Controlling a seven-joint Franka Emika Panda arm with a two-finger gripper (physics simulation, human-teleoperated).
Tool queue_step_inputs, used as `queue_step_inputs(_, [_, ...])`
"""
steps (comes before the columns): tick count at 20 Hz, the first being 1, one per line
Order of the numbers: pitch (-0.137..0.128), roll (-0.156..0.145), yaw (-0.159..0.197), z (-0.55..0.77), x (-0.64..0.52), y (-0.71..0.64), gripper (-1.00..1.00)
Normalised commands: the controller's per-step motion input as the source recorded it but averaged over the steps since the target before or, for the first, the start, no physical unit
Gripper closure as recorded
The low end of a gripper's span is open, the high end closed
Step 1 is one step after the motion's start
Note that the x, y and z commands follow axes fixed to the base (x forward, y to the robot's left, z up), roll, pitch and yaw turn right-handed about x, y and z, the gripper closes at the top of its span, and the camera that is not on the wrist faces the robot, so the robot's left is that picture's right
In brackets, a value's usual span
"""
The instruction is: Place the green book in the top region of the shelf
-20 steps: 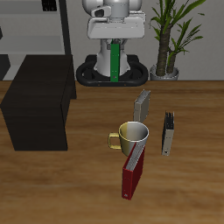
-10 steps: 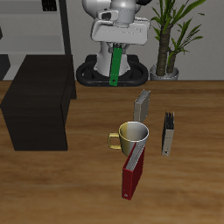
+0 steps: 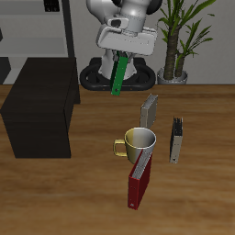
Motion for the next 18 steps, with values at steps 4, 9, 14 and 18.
queue_step_inputs(4, [0.048, -0.016, 0.081, -0.53, 0.05, 0.3, 1.0])
queue_step_inputs(9, [-0.004, -0.035, 0.03, -0.2, -0.01, 0.14, 1.0])
queue_step_inputs(14, [-0.01, -0.109, 0.005, -0.16, 0.03, -0.04, 1.0])
queue_step_inputs(18, [-0.009, -0.09, -0.006, -0.09, -0.03, -0.08, 1.0])
